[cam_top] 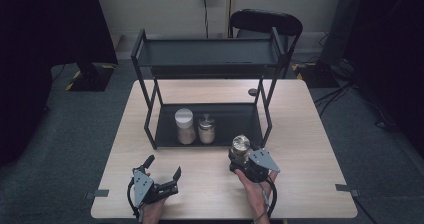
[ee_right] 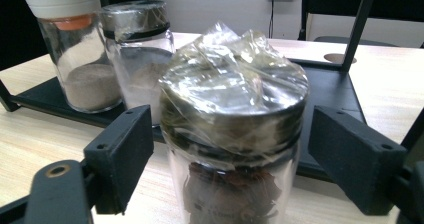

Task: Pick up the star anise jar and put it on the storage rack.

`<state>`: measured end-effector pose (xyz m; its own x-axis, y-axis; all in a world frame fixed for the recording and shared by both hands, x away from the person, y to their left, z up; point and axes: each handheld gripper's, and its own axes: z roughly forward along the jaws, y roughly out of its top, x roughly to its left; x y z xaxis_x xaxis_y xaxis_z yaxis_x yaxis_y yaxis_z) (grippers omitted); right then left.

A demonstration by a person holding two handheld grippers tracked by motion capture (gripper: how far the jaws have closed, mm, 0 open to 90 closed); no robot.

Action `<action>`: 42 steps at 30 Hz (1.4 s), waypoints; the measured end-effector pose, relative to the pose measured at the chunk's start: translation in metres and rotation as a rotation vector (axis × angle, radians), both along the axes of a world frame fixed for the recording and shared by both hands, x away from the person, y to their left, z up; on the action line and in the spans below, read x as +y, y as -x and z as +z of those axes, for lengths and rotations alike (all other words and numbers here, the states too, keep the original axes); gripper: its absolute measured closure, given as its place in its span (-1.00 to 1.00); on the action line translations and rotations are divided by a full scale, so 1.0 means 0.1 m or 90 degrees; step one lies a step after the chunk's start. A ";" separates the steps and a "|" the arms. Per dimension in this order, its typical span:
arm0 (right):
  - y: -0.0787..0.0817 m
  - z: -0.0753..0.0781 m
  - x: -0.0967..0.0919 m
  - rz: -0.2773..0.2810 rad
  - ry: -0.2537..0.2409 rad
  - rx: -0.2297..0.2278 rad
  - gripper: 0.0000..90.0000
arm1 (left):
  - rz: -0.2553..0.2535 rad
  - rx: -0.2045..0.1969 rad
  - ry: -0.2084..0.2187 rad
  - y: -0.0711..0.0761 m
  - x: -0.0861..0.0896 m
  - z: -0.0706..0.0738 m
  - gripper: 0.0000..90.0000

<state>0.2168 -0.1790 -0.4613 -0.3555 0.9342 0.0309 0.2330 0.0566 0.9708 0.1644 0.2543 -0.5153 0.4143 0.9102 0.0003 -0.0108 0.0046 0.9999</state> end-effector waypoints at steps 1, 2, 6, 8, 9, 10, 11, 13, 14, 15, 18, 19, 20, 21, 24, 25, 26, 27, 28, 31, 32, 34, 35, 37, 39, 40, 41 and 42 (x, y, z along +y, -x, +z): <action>-0.01 -0.01 0.00 -0.001 -0.001 0.004 -0.59 | 0.000 0.000 0.000 0.00 0.00 0.00 -0.99; -0.02 -0.01 0.00 0.000 0.000 0.006 -0.57 | 0.000 0.000 0.000 0.00 0.00 0.00 -0.99; -0.04 -0.03 0.00 0.000 0.004 0.014 -0.54 | 0.000 -0.001 0.000 0.00 0.00 0.00 -0.99; -0.04 -0.04 -0.01 0.001 0.002 0.016 -0.53 | 0.000 -0.001 0.000 0.00 0.00 0.00 -0.99; -0.04 -0.05 -0.01 -0.001 0.002 0.017 -0.51 | 0.000 -0.001 0.000 0.00 0.00 0.00 -0.99; -0.04 -0.06 -0.01 -0.001 0.002 0.017 -0.50 | 0.000 -0.001 0.000 0.00 0.00 0.00 -0.99; -0.05 -0.06 -0.01 0.001 0.001 0.019 -0.49 | 0.000 -0.001 0.000 0.00 0.00 0.00 -0.99; -0.05 -0.07 -0.01 0.001 0.003 0.018 -0.47 | 0.000 0.000 0.000 0.00 0.00 0.00 -0.99; -0.06 -0.06 -0.01 0.003 0.006 0.019 -0.40 | 0.000 -0.001 0.000 0.00 0.00 0.00 -0.99; -0.06 -0.06 -0.01 0.003 0.006 0.019 -0.40 | 0.000 -0.001 0.000 0.00 0.00 0.00 -0.99; -0.06 -0.06 -0.02 0.010 0.008 0.019 -0.32 | 0.000 -0.001 0.000 0.00 0.00 0.00 -0.99; -0.06 -0.06 -0.01 0.008 0.012 0.017 -0.32 | 0.000 -0.001 0.000 0.00 0.00 0.00 -0.99; -0.06 -0.06 -0.01 0.008 0.012 0.017 -0.32 | 0.000 -0.001 0.000 0.00 0.00 0.00 -0.99; -0.06 -0.06 -0.01 0.008 0.013 0.017 -0.32 | 0.000 -0.001 0.000 0.00 0.00 0.00 -0.99; -0.06 -0.06 -0.01 0.009 0.013 0.017 -0.31 | 0.000 -0.001 0.000 0.00 0.00 0.00 -0.99; -0.06 -0.06 -0.01 0.009 0.013 0.016 -0.31 | 0.000 -0.001 0.000 0.00 0.00 0.00 -0.99; -0.06 -0.06 -0.01 0.009 0.013 0.016 -0.31 | 0.000 -0.001 0.000 0.00 0.00 0.00 -0.99; -0.06 -0.06 -0.01 0.009 0.014 0.015 -0.31 | 0.000 0.000 0.000 0.00 0.00 0.00 -0.99; -0.06 -0.07 -0.01 0.009 0.015 0.014 -0.31 | 0.000 -0.001 0.000 0.00 0.00 0.00 -0.99; -0.06 -0.07 -0.01 0.009 0.014 0.014 -0.31 | 0.000 0.000 0.001 0.00 0.00 0.00 -0.99; -0.06 -0.07 -0.01 0.009 0.015 0.013 -0.31 | 0.000 0.000 0.001 0.00 0.00 0.00 -0.99; -0.05 -0.06 0.00 0.009 0.017 0.014 -0.31 | -0.001 0.000 0.001 0.00 0.00 0.00 -0.99; -0.06 -0.05 0.00 0.008 0.015 0.016 -0.31 | -0.001 0.000 0.001 0.00 0.00 0.00 -0.99; -0.06 -0.05 -0.01 0.009 0.013 0.017 -0.31 | -0.001 0.000 0.001 0.00 0.00 0.00 -0.99; -0.05 -0.04 -0.01 0.012 0.013 0.015 -0.30 | -0.001 0.000 0.001 0.00 0.00 0.00 -0.99; -0.05 -0.04 -0.01 0.012 0.013 0.015 -0.30 | -0.001 0.000 0.001 0.00 0.00 0.00 -0.99; -0.05 -0.04 -0.01 0.012 0.015 0.015 -0.30 | -0.001 0.000 0.001 0.00 0.00 0.00 -0.99; -0.05 -0.02 0.00 0.012 0.016 0.013 -0.30 | -0.001 0.000 0.001 0.00 0.00 0.00 -0.99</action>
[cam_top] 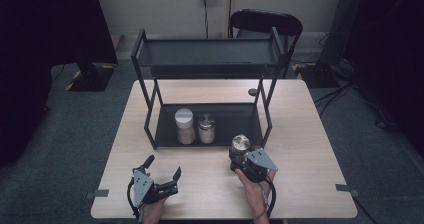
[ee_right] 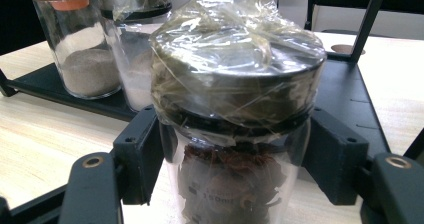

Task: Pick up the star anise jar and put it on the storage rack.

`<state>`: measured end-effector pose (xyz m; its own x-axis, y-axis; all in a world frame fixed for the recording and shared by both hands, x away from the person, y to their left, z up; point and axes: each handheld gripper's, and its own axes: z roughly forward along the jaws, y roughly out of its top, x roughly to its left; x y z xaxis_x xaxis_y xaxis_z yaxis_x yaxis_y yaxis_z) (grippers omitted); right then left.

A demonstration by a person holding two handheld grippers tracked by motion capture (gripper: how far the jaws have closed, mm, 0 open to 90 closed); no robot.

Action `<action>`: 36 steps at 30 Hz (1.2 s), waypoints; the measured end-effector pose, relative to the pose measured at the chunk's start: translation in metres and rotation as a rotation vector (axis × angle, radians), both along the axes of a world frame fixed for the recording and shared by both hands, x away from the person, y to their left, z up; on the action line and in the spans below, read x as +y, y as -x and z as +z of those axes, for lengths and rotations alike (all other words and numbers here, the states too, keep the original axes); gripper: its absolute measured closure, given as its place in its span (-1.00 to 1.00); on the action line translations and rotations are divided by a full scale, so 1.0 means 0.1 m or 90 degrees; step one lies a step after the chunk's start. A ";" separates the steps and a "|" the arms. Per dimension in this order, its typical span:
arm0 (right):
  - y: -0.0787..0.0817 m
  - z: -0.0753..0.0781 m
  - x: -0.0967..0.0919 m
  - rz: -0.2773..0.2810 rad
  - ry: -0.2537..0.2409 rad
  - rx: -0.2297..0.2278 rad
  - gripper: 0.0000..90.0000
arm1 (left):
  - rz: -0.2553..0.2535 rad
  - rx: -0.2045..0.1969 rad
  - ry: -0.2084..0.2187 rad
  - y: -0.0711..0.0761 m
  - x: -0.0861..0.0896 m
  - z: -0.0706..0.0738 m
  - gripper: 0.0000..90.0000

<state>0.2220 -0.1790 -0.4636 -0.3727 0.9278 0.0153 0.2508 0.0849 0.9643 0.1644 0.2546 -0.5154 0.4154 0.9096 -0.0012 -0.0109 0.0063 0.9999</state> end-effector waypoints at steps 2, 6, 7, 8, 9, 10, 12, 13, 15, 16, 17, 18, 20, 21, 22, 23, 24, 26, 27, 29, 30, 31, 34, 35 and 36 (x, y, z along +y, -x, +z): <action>0.00 0.01 0.00 0.001 0.000 0.000 -0.30 | 0.000 0.000 0.000 0.00 0.00 0.00 -0.99; 0.01 0.03 0.00 0.003 0.001 -0.003 -0.30 | -0.001 0.000 0.000 0.00 0.00 0.00 -0.99; 0.01 0.03 0.00 0.003 0.001 -0.004 -0.30 | -0.001 0.000 0.000 0.00 0.00 0.00 -0.99; 0.01 0.03 0.00 0.004 -0.001 -0.002 -0.30 | -0.001 0.000 0.000 0.00 0.00 0.00 -0.99; 0.01 0.03 0.00 0.004 -0.001 -0.002 -0.30 | -0.001 0.000 -0.001 0.00 0.00 0.00 -0.99; 0.01 0.03 0.00 0.005 0.001 -0.001 -0.30 | 0.000 0.000 -0.001 0.00 0.00 0.00 -0.99; 0.01 0.03 0.00 0.006 0.000 0.000 -0.30 | 0.000 0.000 -0.001 0.00 0.00 0.00 -0.99; 0.01 0.03 0.00 0.005 0.001 -0.001 -0.30 | 0.000 0.000 -0.001 0.00 0.00 0.00 -0.99; 0.01 0.04 0.00 0.007 -0.001 0.002 -0.30 | 0.000 0.000 -0.001 0.00 0.00 0.00 -0.99; 0.01 0.04 0.00 0.008 0.000 0.003 -0.30 | 0.000 0.000 -0.001 0.00 0.00 0.00 -0.99; 0.01 0.04 0.00 0.008 0.000 0.003 -0.30 | 0.000 0.000 -0.001 0.00 0.00 0.00 -0.99; 0.01 0.05 0.00 0.008 0.000 0.003 -0.30 | 0.000 0.000 -0.001 0.00 0.00 0.00 -0.99; 0.01 0.06 0.00 0.009 -0.002 0.001 -0.30 | 0.000 0.000 -0.001 0.00 0.00 0.00 -0.99; 0.01 0.06 0.00 0.010 -0.001 0.002 -0.30 | 0.000 0.000 -0.001 0.00 0.00 0.00 -0.99; 0.01 0.07 0.00 0.010 0.000 0.002 -0.30 | 0.000 0.000 -0.001 0.00 0.00 0.00 -0.99; 0.01 0.07 0.00 0.009 0.000 0.002 -0.30 | 0.000 0.000 -0.001 0.00 0.00 0.00 -0.99; 0.01 0.08 -0.01 0.009 -0.001 0.002 -0.30 | 0.000 0.000 -0.001 0.00 0.00 0.00 -0.99; 0.01 0.08 -0.01 0.009 -0.002 0.002 -0.30 | 0.000 0.000 -0.001 0.00 0.00 0.00 -0.99; 0.01 0.09 -0.01 0.010 -0.003 0.002 -0.30 | -0.001 0.000 -0.001 0.00 0.00 0.00 -0.99; 0.01 0.10 -0.01 0.010 -0.002 0.001 -0.30 | -0.001 0.000 -0.001 0.00 0.00 0.00 -0.99; 0.01 0.10 -0.01 0.010 -0.002 0.001 -0.30 | -0.001 0.000 -0.001 0.00 0.00 0.00 -0.99; 0.01 0.10 -0.01 0.011 -0.001 0.002 -0.30 | -0.001 0.000 -0.001 0.00 0.00 0.00 -0.99; 0.01 0.11 -0.01 0.010 -0.002 0.001 -0.30 | -0.001 0.000 -0.001 0.00 0.00 0.00 -0.99; 0.01 0.11 -0.01 0.010 -0.002 0.001 -0.30 | 0.000 0.000 -0.001 0.00 0.00 0.00 -0.99; 0.03 0.11 0.00 0.009 -0.002 -0.002 -0.30 | 0.000 0.000 -0.001 0.00 0.00 0.00 -0.99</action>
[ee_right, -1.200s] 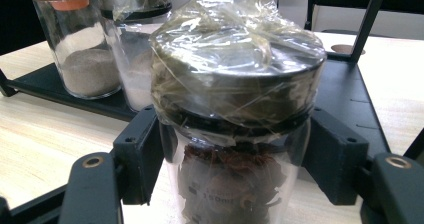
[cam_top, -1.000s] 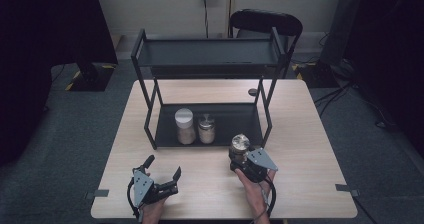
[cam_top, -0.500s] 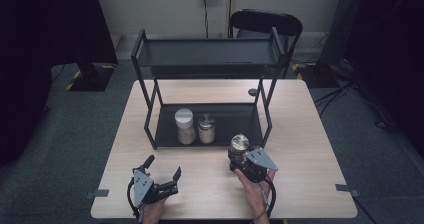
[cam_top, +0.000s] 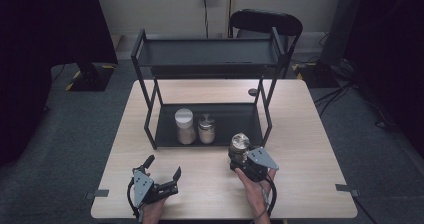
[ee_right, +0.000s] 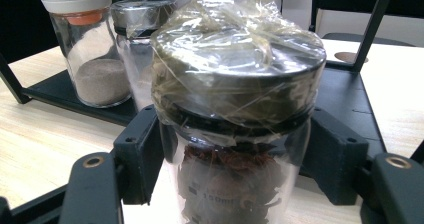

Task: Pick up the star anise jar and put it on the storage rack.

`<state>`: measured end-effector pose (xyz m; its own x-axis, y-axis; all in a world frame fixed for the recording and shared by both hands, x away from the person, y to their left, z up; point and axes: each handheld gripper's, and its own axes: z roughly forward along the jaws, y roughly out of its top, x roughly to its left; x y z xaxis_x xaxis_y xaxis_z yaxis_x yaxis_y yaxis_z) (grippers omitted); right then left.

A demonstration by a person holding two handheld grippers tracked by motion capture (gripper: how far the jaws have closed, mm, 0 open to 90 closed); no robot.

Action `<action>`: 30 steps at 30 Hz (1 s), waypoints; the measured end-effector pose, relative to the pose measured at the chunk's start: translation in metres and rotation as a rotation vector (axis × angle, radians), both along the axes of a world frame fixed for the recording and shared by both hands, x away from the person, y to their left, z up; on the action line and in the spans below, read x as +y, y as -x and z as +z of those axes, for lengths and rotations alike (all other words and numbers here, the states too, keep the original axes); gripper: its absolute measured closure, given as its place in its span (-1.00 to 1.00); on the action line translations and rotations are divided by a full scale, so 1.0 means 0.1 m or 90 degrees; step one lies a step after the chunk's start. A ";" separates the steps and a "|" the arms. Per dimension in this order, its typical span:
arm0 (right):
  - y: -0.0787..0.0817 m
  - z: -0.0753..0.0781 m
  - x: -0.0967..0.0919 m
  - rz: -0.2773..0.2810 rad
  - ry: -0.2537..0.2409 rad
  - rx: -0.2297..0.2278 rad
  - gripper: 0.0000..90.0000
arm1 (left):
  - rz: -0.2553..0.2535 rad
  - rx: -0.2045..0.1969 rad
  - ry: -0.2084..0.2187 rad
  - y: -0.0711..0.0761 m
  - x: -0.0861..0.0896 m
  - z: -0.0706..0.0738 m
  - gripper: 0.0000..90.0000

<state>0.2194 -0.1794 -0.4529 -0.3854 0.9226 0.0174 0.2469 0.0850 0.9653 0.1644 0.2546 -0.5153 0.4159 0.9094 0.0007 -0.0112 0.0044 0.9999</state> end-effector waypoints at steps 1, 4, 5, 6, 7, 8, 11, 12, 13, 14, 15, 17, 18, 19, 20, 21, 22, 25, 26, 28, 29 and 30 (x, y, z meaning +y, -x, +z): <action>0.00 0.00 0.00 0.000 0.000 0.000 -0.30 | 0.000 0.000 0.000 0.00 0.00 0.00 -0.99; 0.00 0.01 -0.01 0.000 0.000 0.001 -0.30 | 0.000 0.000 0.000 0.00 0.00 0.00 -0.99; -0.01 0.02 -0.01 0.000 0.000 0.002 -0.30 | 0.000 0.000 0.000 0.00 0.00 0.00 -0.99; -0.01 0.02 -0.01 0.000 0.000 0.002 -0.30 | 0.000 0.000 0.000 0.00 0.00 0.00 -0.99; -0.01 0.03 -0.01 0.000 0.001 0.001 -0.30 | 0.000 0.000 0.000 0.00 0.00 0.00 -0.99; -0.01 0.03 -0.01 0.000 0.001 0.001 -0.30 | 0.000 -0.001 0.000 0.00 0.00 0.00 -0.99; -0.01 0.04 -0.01 0.001 0.003 -0.001 -0.30 | 0.000 0.000 0.000 0.00 0.00 0.00 -0.99; -0.01 0.04 -0.01 0.002 0.002 -0.001 -0.30 | 0.000 -0.001 0.000 0.00 0.00 0.00 -0.99; -0.01 0.04 -0.01 0.003 0.002 -0.001 -0.30 | 0.000 -0.001 0.000 0.00 0.00 0.00 -0.99; -0.01 0.05 0.00 0.003 0.003 -0.001 -0.30 | 0.000 -0.001 0.000 0.00 0.00 0.00 -0.99; -0.02 0.05 0.00 0.004 0.003 -0.001 -0.30 | 0.000 -0.001 0.000 0.00 0.00 0.00 -0.99; -0.02 0.05 0.00 0.004 0.002 0.000 -0.30 | 0.000 -0.002 0.000 0.00 0.00 0.00 -0.99; -0.02 0.05 0.00 0.004 0.002 0.000 -0.30 | 0.000 -0.002 0.000 0.00 0.00 0.00 -0.99; -0.03 0.06 0.01 0.006 0.003 0.000 -0.30 | 0.000 -0.002 0.000 0.00 0.00 0.00 -0.99; -0.03 0.06 0.01 0.006 0.003 0.000 -0.30 | 0.000 -0.001 0.000 0.00 0.00 0.00 -0.99; -0.03 0.07 0.01 0.006 0.004 -0.001 -0.30 | 0.000 -0.002 0.000 0.00 0.00 0.00 -0.99; -0.03 0.07 0.01 0.006 0.004 -0.001 -0.30 | 0.000 -0.002 0.000 0.00 0.00 0.00 -0.99; -0.04 0.09 0.01 0.007 0.005 -0.002 -0.30 | 0.000 -0.001 0.000 0.00 0.00 0.00 -0.99; -0.04 0.11 0.01 0.007 0.006 -0.003 -0.30 | 0.000 -0.001 0.000 0.00 0.00 0.00 -0.99; -0.05 0.12 0.01 0.008 0.007 -0.004 -0.30 | 0.000 -0.001 0.000 0.00 0.00 0.00 -0.99; -0.05 0.12 0.01 0.008 0.007 -0.004 -0.30 | 0.000 -0.001 0.000 0.00 0.00 0.00 -0.99; -0.05 0.13 0.01 0.007 0.007 -0.004 -0.30 | 0.000 -0.001 0.000 0.00 0.00 0.00 -0.99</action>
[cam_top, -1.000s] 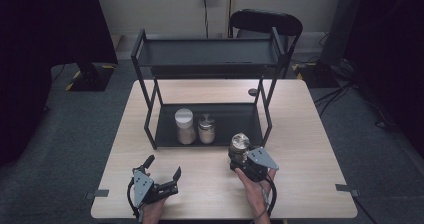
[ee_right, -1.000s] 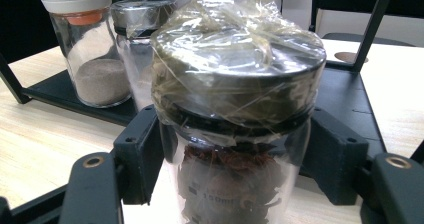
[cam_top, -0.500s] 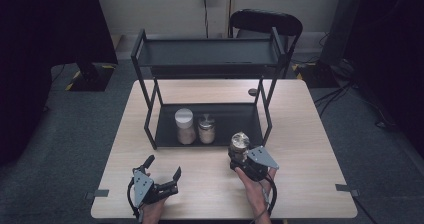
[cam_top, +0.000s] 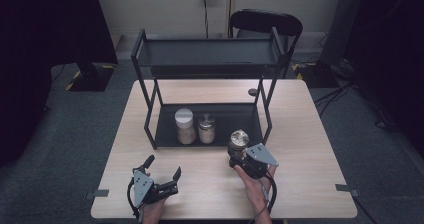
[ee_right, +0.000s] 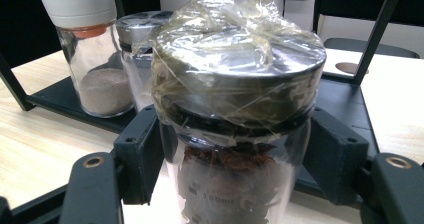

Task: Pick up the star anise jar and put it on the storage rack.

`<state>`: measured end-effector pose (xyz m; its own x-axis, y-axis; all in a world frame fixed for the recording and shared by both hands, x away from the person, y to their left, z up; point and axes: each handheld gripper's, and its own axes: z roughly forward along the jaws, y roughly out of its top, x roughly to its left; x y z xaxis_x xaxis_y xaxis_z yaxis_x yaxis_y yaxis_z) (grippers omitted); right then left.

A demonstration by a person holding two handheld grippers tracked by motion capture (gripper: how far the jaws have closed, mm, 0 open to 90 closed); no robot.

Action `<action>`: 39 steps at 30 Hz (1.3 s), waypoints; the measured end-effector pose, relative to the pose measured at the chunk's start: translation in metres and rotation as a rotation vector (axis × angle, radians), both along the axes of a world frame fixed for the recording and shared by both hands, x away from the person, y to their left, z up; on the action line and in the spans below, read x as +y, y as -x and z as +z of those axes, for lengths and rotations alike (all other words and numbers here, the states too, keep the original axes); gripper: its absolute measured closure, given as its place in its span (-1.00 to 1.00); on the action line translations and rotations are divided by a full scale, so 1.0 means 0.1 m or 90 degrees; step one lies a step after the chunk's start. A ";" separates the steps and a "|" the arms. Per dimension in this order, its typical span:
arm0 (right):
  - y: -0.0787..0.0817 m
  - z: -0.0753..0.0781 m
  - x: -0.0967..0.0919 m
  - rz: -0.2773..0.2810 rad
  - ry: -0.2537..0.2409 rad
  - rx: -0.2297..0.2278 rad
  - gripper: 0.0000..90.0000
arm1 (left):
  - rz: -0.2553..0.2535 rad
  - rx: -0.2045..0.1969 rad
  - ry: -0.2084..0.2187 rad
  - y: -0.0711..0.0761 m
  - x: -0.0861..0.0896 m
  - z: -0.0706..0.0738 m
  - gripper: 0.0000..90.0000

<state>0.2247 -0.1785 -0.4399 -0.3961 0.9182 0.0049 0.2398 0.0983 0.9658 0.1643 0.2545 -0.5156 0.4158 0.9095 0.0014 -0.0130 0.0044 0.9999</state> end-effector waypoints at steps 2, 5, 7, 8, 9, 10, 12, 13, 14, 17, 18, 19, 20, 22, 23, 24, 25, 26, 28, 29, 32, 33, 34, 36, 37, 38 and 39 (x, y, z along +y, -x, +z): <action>-0.01 0.02 -0.01 0.003 0.002 -0.003 -0.30 | 0.000 0.000 0.000 0.00 0.00 0.00 -0.99; -0.03 0.05 -0.01 0.004 0.002 -0.005 -0.30 | 0.000 0.000 0.000 0.00 0.00 0.00 -0.99; -0.04 0.08 -0.01 0.005 0.006 -0.006 -0.30 | 0.000 0.000 0.000 0.00 0.00 0.00 -0.99; -0.04 0.09 -0.01 0.005 0.005 -0.007 -0.30 | 0.000 0.000 0.000 0.00 0.00 0.00 -0.99; -0.05 0.10 0.00 0.005 0.005 -0.007 -0.30 | 0.000 0.000 0.000 0.00 0.00 0.00 -0.99; -0.05 0.10 0.00 0.005 0.004 -0.007 -0.30 | 0.000 0.000 0.000 0.00 0.00 0.00 -0.99; -0.06 0.11 -0.01 0.006 0.003 -0.009 -0.30 | 0.000 0.000 0.001 0.00 0.00 0.00 -0.99; -0.07 0.12 -0.01 0.007 0.000 -0.009 -0.30 | 0.000 0.000 0.001 0.00 0.00 0.00 -0.99; -0.08 0.13 -0.01 0.008 0.000 -0.008 -0.30 | 0.000 0.000 0.001 0.00 0.00 0.00 -0.99; -0.10 0.14 -0.02 0.007 -0.002 -0.008 -0.30 | -0.001 0.001 0.001 0.00 0.00 0.00 -0.99; -0.11 0.15 -0.03 0.007 -0.004 -0.007 -0.30 | -0.001 0.000 0.001 0.00 0.00 0.00 -0.99; -0.12 0.16 -0.03 0.006 -0.004 -0.007 -0.30 | -0.001 0.001 0.001 0.00 0.00 0.00 -0.99; -0.12 0.18 -0.02 0.006 -0.002 -0.006 -0.30 | -0.001 0.001 0.001 0.00 0.00 0.00 -0.99; -0.14 0.19 -0.02 0.007 0.000 -0.006 -0.30 | -0.001 0.000 0.001 0.00 0.00 0.00 -0.99; -0.15 0.20 -0.02 0.007 0.002 -0.006 -0.30 | -0.001 0.000 0.001 0.00 0.00 0.00 -0.99; -0.15 0.21 -0.02 0.006 0.002 -0.006 -0.30 | -0.001 0.000 0.001 0.00 0.00 0.00 -0.99; -0.16 0.22 -0.02 0.007 0.001 -0.006 -0.30 | -0.001 0.000 0.001 0.00 0.01 0.00 -0.99; -0.18 0.24 -0.02 0.007 0.002 -0.005 -0.30 | -0.001 0.001 0.001 0.00 0.00 0.00 -0.99; -0.19 0.25 -0.02 0.006 0.004 -0.005 -0.30 | -0.001 0.001 0.001 0.00 0.01 0.00 -0.99; -0.20 0.26 -0.01 0.006 0.004 -0.006 -0.30 | -0.001 0.001 0.001 0.00 0.01 0.00 -0.99; -0.23 0.28 -0.01 0.004 0.003 -0.004 -0.30 | -0.001 0.001 0.001 0.00 0.01 0.00 -0.99; -0.24 0.28 -0.01 0.003 0.003 -0.003 -0.30 | -0.001 0.001 0.001 0.00 0.01 0.00 -0.99; -0.26 0.29 -0.01 0.002 0.003 0.000 -0.30 | -0.001 0.001 0.001 0.00 0.00 0.00 -0.99; -0.29 0.29 -0.01 -0.001 0.004 0.004 -0.30 | -0.001 0.000 0.001 0.00 0.01 0.00 -0.99; -0.29 0.29 -0.01 -0.001 0.004 0.004 -0.30 | -0.001 0.000 0.002 0.00 0.01 0.00 -0.99; -0.30 0.29 -0.01 -0.002 0.004 0.006 -0.30 | -0.001 0.001 0.001 0.00 0.00 0.00 -0.99; -0.32 0.29 0.00 -0.002 0.005 0.006 -0.30 | -0.001 0.001 0.001 0.00 0.00 0.00 -0.99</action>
